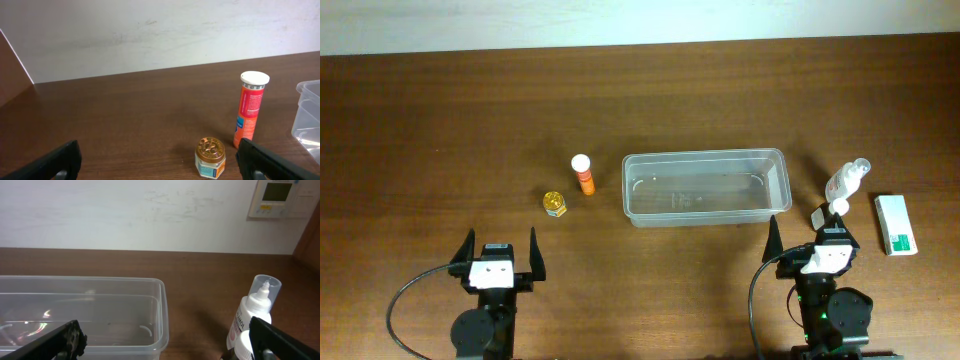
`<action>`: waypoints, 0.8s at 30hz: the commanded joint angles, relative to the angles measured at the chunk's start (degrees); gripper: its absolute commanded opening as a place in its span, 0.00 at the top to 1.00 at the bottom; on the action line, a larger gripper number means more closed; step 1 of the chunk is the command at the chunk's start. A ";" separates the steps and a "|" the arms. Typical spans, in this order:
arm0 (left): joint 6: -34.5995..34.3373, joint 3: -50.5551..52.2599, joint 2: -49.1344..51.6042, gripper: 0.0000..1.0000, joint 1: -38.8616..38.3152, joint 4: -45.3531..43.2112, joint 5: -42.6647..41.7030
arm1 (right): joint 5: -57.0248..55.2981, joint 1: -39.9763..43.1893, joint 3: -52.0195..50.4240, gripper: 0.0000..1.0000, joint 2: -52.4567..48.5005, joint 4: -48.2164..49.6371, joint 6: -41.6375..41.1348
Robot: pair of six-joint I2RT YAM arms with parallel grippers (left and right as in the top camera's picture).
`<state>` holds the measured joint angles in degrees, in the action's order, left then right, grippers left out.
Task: Pack container
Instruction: 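Move the right gripper over the white spray bottle beside the container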
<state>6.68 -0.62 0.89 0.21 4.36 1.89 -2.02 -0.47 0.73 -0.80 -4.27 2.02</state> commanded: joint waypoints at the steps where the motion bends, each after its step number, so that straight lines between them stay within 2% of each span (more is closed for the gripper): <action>1: 0.92 0.09 -0.59 0.01 0.35 0.39 -0.85 | 1.92 -0.22 59.76 0.02 -46.77 -30.97 -1.86; 6: 0.92 0.09 -0.59 0.01 0.35 0.42 -0.85 | -0.61 -0.22 70.95 0.02 -51.82 -39.71 -3.15; 9: 0.92 0.09 -0.59 0.01 0.33 0.39 -0.87 | -0.66 -0.22 74.18 0.02 -53.40 -42.73 -3.13; 24: 0.92 0.09 -0.59 0.01 0.35 0.42 -0.87 | -0.72 -0.22 74.95 0.02 -53.51 -42.53 -3.13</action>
<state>6.70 -0.71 0.62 0.21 4.54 1.65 -1.67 -0.47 75.85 -54.74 -47.16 -0.62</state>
